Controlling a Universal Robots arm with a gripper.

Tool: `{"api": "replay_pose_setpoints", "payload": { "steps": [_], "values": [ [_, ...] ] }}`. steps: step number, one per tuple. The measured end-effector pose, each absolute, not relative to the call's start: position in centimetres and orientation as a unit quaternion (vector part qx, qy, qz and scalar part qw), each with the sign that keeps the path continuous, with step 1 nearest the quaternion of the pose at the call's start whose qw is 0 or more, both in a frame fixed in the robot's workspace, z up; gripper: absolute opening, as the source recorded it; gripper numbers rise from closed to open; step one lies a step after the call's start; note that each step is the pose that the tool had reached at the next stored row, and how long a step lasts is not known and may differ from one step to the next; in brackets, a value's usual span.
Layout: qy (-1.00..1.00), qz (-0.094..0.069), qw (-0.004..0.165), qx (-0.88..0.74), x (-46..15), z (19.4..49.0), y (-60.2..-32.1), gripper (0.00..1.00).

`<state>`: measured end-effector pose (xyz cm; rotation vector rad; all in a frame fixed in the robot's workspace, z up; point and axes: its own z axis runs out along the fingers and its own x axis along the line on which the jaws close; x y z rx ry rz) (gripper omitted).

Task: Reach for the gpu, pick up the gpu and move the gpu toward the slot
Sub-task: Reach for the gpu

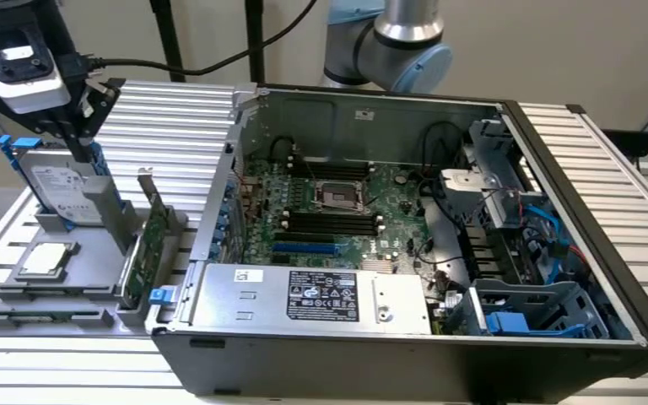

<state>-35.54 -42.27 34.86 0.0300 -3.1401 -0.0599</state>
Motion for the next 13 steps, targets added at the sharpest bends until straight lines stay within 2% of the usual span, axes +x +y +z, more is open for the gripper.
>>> {"api": "replay_pose_setpoints", "payload": {
  "steps": [13],
  "values": [
    [-1.0,-0.017,0.0,0.01,-31.9,34.3,-44.8,0.11]
  ]
}}
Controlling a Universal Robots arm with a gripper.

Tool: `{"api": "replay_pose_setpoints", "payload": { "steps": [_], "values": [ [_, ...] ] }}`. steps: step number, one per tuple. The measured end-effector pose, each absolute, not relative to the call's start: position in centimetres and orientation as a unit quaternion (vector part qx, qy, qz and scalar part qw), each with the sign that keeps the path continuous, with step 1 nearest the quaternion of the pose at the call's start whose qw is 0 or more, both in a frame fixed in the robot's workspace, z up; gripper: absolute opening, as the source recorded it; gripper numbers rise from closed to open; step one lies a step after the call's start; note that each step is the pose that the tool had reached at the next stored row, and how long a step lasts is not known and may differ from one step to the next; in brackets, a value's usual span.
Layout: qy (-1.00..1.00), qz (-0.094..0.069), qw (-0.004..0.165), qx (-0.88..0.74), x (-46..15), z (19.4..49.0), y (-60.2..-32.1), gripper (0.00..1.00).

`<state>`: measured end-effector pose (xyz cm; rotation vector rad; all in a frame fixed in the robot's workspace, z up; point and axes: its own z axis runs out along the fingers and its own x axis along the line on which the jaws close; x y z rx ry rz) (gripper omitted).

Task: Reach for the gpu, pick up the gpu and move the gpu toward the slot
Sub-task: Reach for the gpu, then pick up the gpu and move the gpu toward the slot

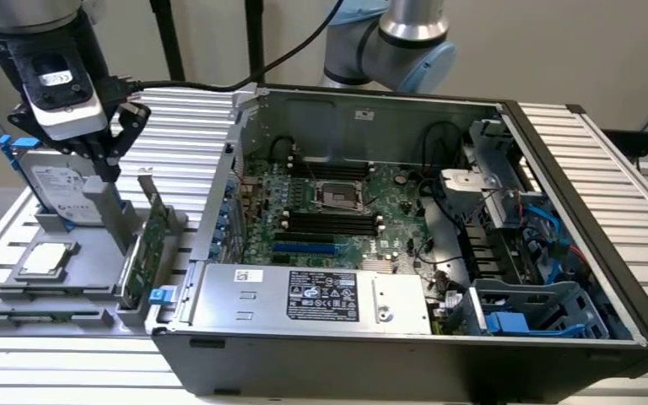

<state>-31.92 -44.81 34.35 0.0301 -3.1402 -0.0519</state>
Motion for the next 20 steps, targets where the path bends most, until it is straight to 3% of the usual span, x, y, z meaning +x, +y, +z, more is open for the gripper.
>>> {"api": "replay_pose_setpoints", "payload": {
  "steps": [17,19,20],
  "values": [
    [-1.0,-0.013,0.0,0.009,-31.2,34.3,-46.0,0.11],
    [-1.0,-0.013,0.0,0.009,-31.2,34.3,-46.0,0.12],
    [-1.0,-0.013,0.001,0.009,-31.2,34.3,-46.0,0.18]
  ]
}}
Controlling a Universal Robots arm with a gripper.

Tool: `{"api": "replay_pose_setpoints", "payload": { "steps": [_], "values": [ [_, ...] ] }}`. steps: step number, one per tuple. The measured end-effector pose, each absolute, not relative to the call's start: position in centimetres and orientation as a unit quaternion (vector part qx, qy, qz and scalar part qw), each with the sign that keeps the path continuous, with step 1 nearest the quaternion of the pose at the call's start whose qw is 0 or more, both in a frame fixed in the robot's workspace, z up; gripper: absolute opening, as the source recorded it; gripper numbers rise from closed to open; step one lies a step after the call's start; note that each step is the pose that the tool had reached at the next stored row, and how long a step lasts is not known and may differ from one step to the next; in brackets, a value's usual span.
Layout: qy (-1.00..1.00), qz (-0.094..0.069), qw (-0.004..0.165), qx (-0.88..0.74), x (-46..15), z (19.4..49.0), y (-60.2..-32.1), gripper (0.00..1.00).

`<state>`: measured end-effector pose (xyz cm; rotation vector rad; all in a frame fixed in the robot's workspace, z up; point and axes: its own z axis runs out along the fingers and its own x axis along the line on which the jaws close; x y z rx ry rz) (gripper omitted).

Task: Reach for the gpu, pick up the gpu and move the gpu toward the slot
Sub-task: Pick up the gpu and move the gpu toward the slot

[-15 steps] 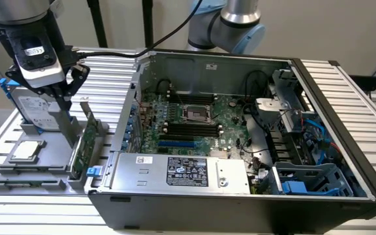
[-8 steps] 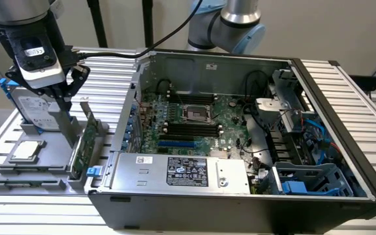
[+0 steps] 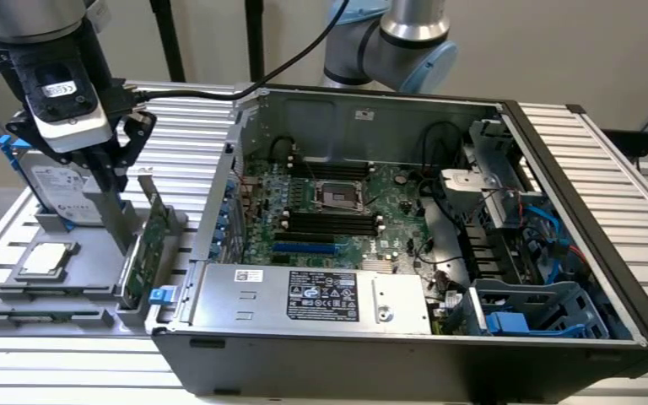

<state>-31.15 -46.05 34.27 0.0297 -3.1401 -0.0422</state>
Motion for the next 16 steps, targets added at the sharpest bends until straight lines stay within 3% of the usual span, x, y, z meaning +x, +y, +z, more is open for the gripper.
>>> {"api": "replay_pose_setpoints", "payload": {
  "steps": [2,3,5,8,9,16],
  "values": [
    [-1.0,-0.013,0.0,0.009,-31.1,34.3,-46.0,0.3],
    [-1.0,-0.013,0.0,0.009,-31.1,34.3,-46.0,0.3],
    [-1.0,-0.013,0.001,0.009,-31.2,34.3,-46.1,0.42],
    [-1.0,-0.013,0.0,0.009,-31.2,33.7,-46.1,0.47],
    [-1.0,-0.013,0.0,0.009,-31.1,33.6,-46.2,0.54],
    [-1.0,-0.013,0.0,0.009,-31.2,32.3,-46.4,0.54]
  ]
}}
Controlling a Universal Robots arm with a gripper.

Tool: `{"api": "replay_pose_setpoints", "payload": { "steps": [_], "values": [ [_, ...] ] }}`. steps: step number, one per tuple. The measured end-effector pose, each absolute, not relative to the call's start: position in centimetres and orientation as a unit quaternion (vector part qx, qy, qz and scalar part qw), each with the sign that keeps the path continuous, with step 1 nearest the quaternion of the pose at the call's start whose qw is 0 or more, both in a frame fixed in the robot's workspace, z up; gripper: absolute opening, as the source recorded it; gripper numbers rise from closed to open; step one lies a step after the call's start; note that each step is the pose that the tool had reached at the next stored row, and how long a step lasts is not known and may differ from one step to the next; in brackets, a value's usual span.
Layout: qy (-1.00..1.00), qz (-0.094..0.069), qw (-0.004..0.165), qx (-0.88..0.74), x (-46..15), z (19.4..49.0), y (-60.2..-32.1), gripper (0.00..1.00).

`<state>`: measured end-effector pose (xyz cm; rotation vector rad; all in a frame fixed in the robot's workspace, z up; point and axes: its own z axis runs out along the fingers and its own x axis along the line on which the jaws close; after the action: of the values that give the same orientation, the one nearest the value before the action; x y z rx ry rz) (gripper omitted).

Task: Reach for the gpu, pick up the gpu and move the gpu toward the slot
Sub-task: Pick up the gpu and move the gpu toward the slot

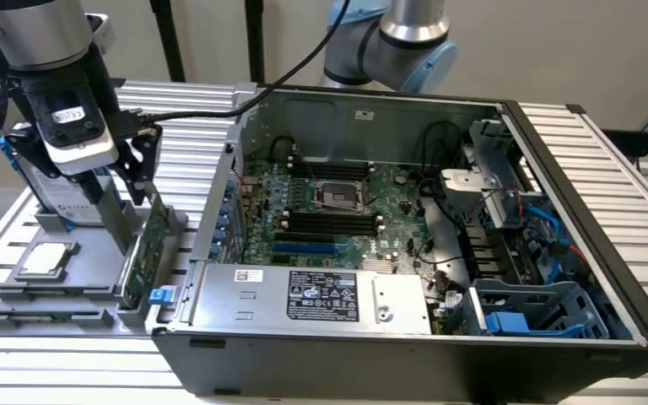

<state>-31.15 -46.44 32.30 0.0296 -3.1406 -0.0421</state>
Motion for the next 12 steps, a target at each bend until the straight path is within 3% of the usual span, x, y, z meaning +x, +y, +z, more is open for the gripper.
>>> {"api": "replay_pose_setpoints", "payload": {
  "steps": [12],
  "values": [
    [-1.0,-0.013,0.0,0.009,-31.2,30.1,-47.0,0.54]
  ]
}}
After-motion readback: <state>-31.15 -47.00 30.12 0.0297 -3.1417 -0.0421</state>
